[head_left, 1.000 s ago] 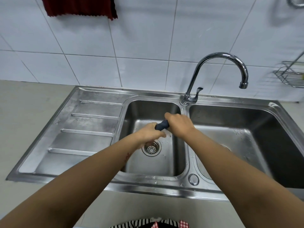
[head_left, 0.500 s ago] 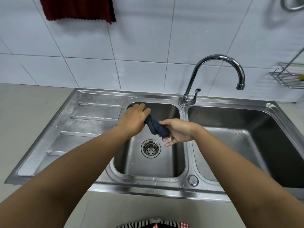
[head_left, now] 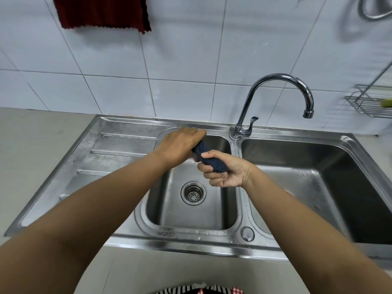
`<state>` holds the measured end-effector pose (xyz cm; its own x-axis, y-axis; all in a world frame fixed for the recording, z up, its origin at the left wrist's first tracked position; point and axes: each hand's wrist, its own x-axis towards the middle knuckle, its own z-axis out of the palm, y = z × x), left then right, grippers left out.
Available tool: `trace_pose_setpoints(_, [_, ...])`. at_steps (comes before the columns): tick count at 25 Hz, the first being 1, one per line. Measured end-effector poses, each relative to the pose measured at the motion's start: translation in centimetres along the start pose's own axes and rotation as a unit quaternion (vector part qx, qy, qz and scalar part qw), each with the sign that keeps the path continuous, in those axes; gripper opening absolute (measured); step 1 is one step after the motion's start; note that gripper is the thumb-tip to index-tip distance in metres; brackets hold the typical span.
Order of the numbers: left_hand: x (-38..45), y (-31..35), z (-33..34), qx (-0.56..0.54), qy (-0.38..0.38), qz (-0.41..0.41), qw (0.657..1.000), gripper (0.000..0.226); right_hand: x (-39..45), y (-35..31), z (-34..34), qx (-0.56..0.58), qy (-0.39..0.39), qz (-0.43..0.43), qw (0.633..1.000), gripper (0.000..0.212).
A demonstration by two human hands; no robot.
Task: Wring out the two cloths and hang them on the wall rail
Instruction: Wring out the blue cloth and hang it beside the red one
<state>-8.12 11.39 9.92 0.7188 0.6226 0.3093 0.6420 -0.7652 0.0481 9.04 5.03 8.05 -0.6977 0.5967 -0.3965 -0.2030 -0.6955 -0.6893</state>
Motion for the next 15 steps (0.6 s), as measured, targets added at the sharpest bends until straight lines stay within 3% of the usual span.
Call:
trace_pose_setpoints(2, [0.5,-0.2,-0.3,0.021,0.005,0.018,1.000,0.021,0.0,0.0,0.3,-0.027,-0.029,0.028,0.999,0.024])
trace_pose_setpoints(5, [1.4,-0.3,-0.8,0.031,-0.014,0.032,0.999,0.030,0.1,-0.1,0.8,-0.086,-0.048,0.054,0.994,0.020])
trace_pose_setpoints(9, [2.2,-1.3,-1.5,0.120,-0.086,0.035,0.988,0.024,0.6,-0.7,0.8,-0.158,0.091,0.063,0.981,0.031])
trace_pose_setpoints(12, [2.7,-1.4,-1.8,0.170,-0.124,0.028,0.977,0.005,0.9,-1.1,0.8,-0.282,0.201,0.045,0.937,0.027])
trace_pose_setpoints(15, [2.9,-1.3,-1.9,0.168,-0.161,0.022,0.972,0.012,1.4,-1.1,0.7,-0.335,0.263,0.022,0.904,0.022])
